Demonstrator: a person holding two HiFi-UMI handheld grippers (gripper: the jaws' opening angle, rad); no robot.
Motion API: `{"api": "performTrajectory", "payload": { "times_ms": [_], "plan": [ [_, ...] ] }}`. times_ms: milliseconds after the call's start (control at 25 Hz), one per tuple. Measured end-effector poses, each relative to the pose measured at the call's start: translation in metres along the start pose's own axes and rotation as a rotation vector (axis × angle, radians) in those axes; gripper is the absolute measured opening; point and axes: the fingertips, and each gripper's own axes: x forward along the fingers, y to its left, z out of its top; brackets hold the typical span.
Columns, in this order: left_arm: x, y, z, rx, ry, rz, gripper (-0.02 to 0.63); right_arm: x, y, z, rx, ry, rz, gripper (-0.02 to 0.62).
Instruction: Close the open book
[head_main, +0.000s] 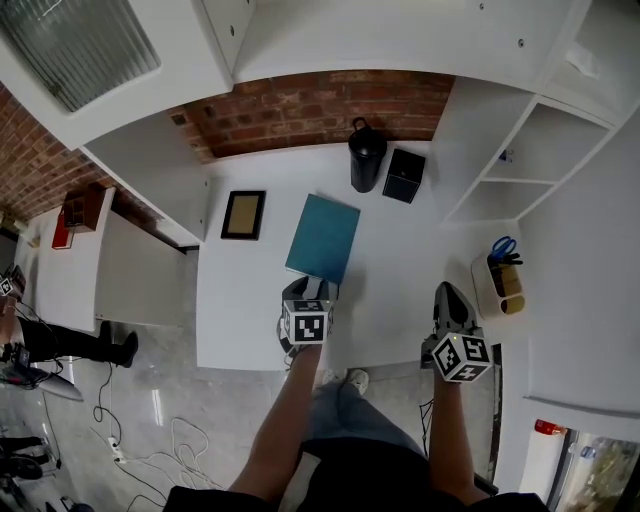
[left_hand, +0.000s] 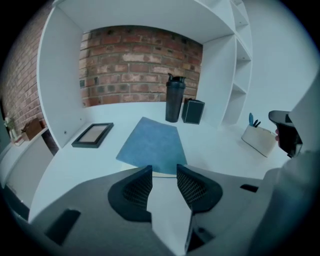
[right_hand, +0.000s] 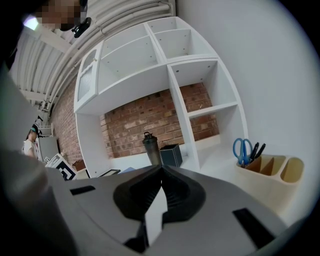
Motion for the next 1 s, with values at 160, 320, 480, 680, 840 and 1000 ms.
{"api": "performTrajectory", "payload": {
  "times_ms": [160, 320, 480, 680, 840, 1000],
  "plan": [
    [-0.033, -0.005, 0.039, 0.041, -0.144, -0.028, 0.132, -0.001, 0.006, 0.013, -0.001, -0.036, 0.0, -0.002],
    [-0.064, -0.012, 0.086, 0.096, -0.313, -0.062, 0.086, -0.005, 0.014, 0.033, -0.004, -0.09, -0.003, -0.002],
    [-0.098, -0.017, 0.128, 0.141, -0.473, -0.089, 0.04, -0.012, 0.022, 0.062, -0.024, -0.157, -0.003, -0.002],
    [-0.13, -0.024, 0.164, 0.188, -0.582, -0.107, 0.023, -0.023, 0.029, 0.098, -0.06, -0.236, -0.01, -0.002],
    [-0.15, -0.034, 0.185, 0.216, -0.647, -0.135, 0.011, -0.034, 0.03, 0.125, -0.089, -0.296, -0.024, -0.002],
    [-0.16, -0.046, 0.197, 0.24, -0.695, -0.176, 0.009, -0.045, 0.029, 0.14, -0.108, -0.332, -0.039, -0.002]
  ]
}}
